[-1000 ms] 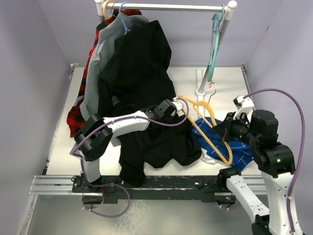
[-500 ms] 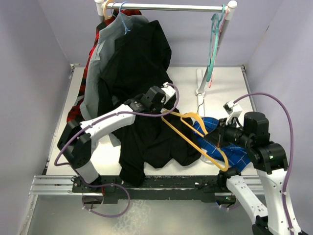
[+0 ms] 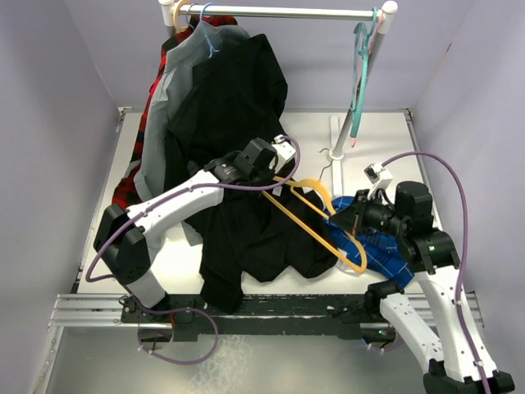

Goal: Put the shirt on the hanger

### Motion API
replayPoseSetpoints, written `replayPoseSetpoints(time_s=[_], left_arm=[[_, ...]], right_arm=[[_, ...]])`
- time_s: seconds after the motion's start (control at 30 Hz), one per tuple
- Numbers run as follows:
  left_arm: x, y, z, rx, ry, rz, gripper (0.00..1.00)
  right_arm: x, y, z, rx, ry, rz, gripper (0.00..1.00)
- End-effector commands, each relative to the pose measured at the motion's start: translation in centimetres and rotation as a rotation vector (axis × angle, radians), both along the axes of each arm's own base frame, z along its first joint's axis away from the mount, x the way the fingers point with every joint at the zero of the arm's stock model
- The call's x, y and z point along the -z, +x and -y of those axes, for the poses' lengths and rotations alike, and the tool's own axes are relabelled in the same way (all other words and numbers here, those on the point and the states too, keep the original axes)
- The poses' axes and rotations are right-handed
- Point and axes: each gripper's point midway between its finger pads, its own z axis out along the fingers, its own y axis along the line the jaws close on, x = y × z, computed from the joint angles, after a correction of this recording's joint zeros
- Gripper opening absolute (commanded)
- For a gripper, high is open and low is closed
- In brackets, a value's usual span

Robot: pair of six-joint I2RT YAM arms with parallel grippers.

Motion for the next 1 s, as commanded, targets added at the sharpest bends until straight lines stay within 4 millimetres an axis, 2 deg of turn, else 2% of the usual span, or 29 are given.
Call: replayPoseSetpoints(time_s=[0.0, 0.2, 0.43, 0.63, 0.77, 0.87, 0.97], left_arm=[[-5.0, -0.7, 0.2, 0.003, -0.103, 0.045, 0.0], [-5.5, -0.7, -0.3, -0.002, -0.091, 0.064, 0.0], [-6.3, 1.3, -1.4, -0.015, -0.012, 0.182, 0.0], [-6.4, 1.1, -1.3, -0.005, -0.018, 0.178, 0.0], [-7.3, 0.4, -1.3, 0.023, -0.027, 0.16, 0.0], [-8.6, 0.4, -1.6, 0.048, -0.017, 0.198, 0.0], [-9.8, 0.7, -2.4, 0.051, 0.017, 0.249, 0.0]], right_arm=[[-1.8, 2.2, -1.4, -0.022, 0.086, 0.113, 0.0], [-2.1, 2.3, -3.3, -0.103, 0.218, 0.146, 0.0], [-1.8, 1.1, -3.9, -0.152, 0.267, 0.14, 0.0], [-2.2, 0.5, -5.2, -0.215, 0.406, 0.173, 0.0], [-1.3, 1.3, -5.5, -0.231, 0.42, 0.186, 0.0], [-0.5, 1.9, -5.7, -0.243, 0.411, 0.176, 0.0], [1.2, 2.4, -5.8, -0.251, 0.376, 0.126, 0.0]])
